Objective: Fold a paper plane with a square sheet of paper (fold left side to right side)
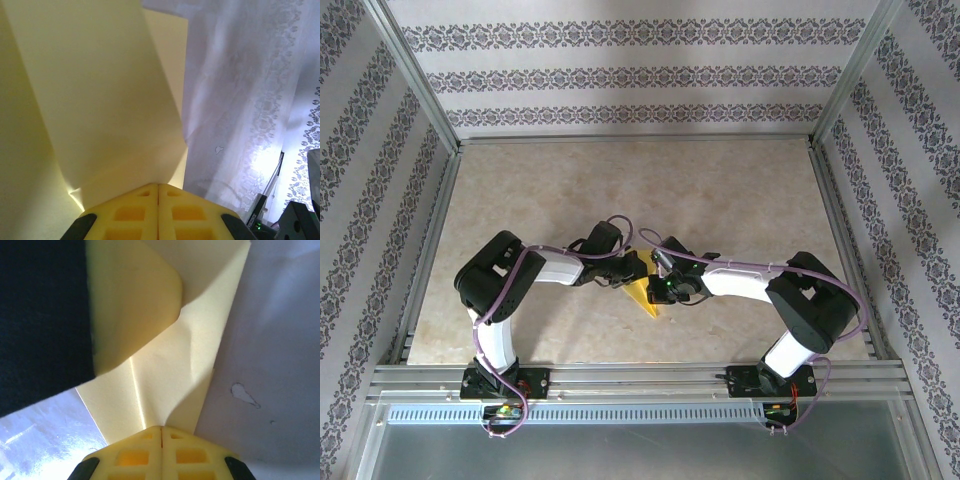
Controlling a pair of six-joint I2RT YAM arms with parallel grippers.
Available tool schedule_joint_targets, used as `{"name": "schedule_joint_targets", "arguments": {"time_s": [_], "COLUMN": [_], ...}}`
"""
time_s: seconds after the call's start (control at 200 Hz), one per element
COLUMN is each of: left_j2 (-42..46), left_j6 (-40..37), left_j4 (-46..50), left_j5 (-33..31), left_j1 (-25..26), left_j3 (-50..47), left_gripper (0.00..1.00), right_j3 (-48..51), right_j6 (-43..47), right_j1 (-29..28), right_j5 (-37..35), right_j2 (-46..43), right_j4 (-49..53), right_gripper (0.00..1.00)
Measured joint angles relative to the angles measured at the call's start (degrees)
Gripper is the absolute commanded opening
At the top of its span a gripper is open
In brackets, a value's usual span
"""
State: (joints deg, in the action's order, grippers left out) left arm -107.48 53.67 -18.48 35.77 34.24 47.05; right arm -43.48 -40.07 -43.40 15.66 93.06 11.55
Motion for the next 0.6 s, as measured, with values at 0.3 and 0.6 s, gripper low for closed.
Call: {"name": "schedule_joint_targets", "arguments": {"time_s": [0.3,0.6], "left_j2": [-1.25,-4.85], "left_j6": [-3.10,-6.97], "left_j4": [2.64,6.58], "left_j5": [2.03,6.21], "left_j1": [-4.20,-9.22], "left_j3": [2.27,7.80], "left_gripper": [0.07,0.07], "right_j3": [-0.02,-0.39], "right_j6": [0.00,0.02], "right_j1": [0.00,-0.02], "right_j5": [-0.02,-2.21], "right_j2": [0.04,0.35], "right_j4": [0.04,-0.90], "right_gripper": [0.00,0.00]}}
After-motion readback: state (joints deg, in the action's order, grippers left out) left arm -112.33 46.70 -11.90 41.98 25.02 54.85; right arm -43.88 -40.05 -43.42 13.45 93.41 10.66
